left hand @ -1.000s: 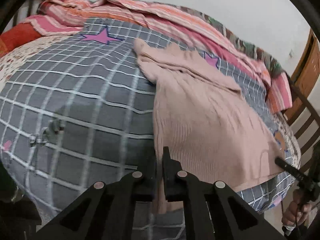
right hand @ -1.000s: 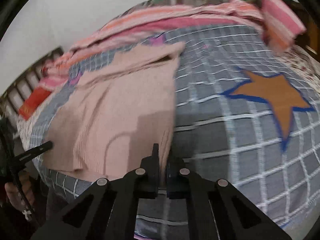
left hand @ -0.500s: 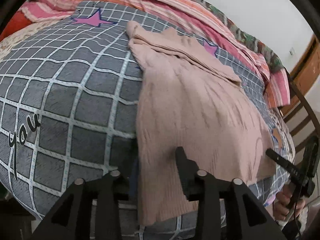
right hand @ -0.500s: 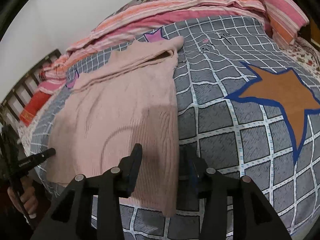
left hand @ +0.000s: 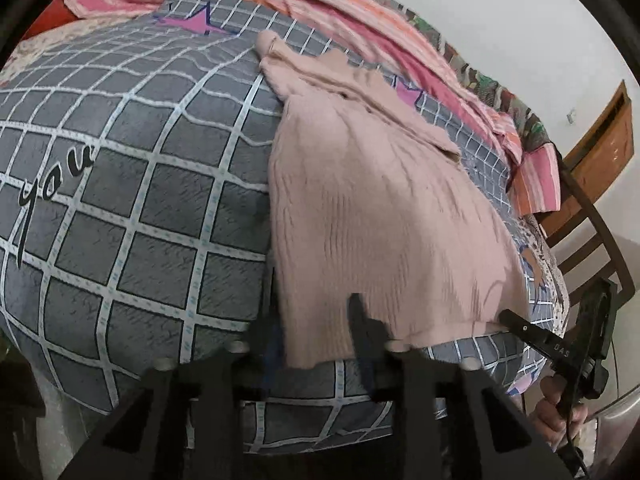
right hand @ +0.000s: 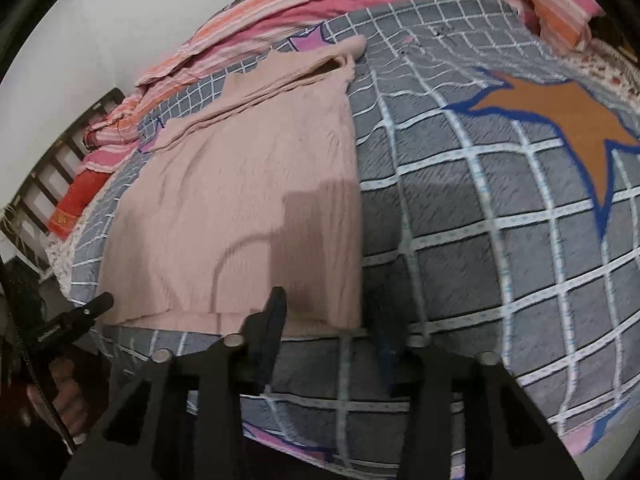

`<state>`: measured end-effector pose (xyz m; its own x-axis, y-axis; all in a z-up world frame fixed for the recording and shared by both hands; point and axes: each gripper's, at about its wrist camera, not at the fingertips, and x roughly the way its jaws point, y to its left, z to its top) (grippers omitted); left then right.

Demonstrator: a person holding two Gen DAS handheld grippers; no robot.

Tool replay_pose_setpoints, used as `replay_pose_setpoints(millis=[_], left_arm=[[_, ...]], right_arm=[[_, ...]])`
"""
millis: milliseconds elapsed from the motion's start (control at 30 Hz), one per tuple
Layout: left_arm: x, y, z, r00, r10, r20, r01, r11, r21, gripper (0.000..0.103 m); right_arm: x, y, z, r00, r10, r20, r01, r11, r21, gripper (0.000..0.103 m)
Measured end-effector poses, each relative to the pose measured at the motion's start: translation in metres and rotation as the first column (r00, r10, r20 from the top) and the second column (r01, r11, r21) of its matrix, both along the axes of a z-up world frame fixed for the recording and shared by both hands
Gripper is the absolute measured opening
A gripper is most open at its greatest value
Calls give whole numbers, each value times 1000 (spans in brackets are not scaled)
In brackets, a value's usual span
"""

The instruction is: Fold small clothes

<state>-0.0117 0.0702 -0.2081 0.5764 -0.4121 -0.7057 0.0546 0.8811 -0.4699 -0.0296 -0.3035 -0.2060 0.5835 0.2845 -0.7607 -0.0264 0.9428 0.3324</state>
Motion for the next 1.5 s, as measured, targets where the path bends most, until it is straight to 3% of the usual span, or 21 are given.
replay_pose_setpoints(millis=[33,100,300,667,900,1200,1500], left_arm=[[1,-1,-1,1000,-1,-15,1,1000,7,7],[-1,1,2,1000,14,-13,-14,1000,-17,7],[-19,20,37,995,26,99,-15,994,-113,6],[-34,30,75,978,46,204,-14,987,-158,6],[-39,35,80,972,43,230,-11,990,-138,6],[-13,43,88,973,67,220,-24,981,-192,6],[40,38,125,956,118,270,-79,985,-151,6]], right_arm=[[2,1,-1,1000,9,-5,-9,1000,18,11],[4,2,-2,1000,3,-5,-3,999,47,5],[-9,2,25,996,9,90,-15,997,70,4],[-29,7,79,975,-2,222,-15,997,73,3],[-38,15,89,968,36,247,-57,995,80,3],[-19,0,88,973,-12,229,-25,987,158,3],[31,-8,112,964,-99,248,32,964,263,3]])
